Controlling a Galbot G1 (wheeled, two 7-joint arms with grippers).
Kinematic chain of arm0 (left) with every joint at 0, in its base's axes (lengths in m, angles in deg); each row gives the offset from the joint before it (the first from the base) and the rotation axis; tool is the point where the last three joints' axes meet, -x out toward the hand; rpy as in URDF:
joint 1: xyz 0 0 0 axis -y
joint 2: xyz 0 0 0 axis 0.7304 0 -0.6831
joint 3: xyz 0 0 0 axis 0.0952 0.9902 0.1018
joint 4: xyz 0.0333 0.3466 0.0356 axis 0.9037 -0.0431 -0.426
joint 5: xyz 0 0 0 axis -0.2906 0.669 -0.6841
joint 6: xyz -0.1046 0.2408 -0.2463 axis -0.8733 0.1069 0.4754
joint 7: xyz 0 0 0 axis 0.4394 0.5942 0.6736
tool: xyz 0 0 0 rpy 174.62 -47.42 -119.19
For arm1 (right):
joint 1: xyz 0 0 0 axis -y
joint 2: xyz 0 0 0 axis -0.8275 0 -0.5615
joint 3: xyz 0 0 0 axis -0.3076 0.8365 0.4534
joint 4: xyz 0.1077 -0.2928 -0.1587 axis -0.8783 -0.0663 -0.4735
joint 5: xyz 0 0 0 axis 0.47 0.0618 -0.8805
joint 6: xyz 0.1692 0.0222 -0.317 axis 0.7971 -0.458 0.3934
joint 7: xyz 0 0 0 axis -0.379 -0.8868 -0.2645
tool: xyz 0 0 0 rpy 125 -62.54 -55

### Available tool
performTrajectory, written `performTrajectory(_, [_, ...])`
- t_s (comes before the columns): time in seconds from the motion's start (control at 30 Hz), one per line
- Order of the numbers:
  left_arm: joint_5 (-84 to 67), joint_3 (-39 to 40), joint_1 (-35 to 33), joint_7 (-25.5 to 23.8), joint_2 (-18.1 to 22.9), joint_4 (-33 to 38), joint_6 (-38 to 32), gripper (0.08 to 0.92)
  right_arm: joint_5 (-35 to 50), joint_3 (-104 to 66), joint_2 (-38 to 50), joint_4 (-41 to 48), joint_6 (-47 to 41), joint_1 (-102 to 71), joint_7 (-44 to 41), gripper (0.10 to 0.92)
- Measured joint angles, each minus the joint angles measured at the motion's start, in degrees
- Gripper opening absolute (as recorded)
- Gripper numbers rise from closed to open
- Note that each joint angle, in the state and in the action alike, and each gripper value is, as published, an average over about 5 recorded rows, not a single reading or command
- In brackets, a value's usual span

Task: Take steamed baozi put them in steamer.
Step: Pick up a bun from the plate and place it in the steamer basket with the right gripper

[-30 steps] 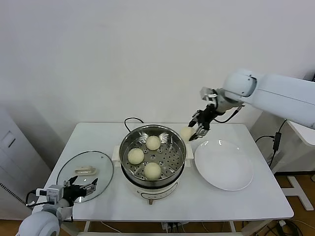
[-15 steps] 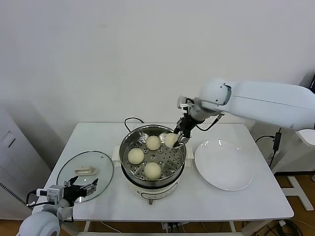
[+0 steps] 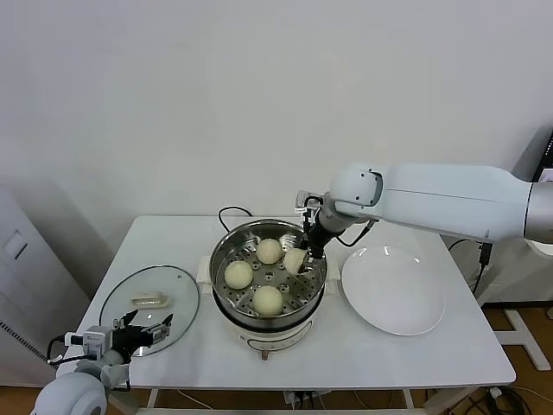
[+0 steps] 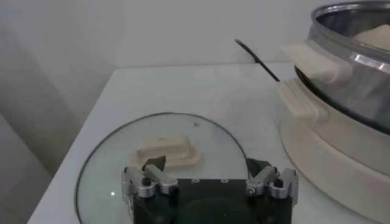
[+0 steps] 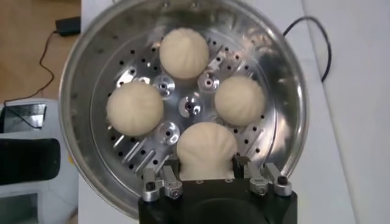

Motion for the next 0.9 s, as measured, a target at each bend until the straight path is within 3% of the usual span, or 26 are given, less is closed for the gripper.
performTrajectory(0.3, [0.0,0.1,0.0,-0.1,0.3,-0.3,-0.1,0.823,-0.5,-0.3,-0.2,0.1,-1.1,-2.7,2.8,0.55])
performTrajectory(0.67, [0.0,0.0,0.0,-0.1,0.6,-0.5,-0.2,0.823,-0.2,-2.1,-0.2,0.5,-1.4,-4.8,4.2,0.809])
performTrajectory(0.9, [-0.1,-0.4,0.1,-0.1,0.8,0.0,-0.2,0.823,1.4,-5.9,2.1,1.3,-0.6,-4.2,2.4,0.822])
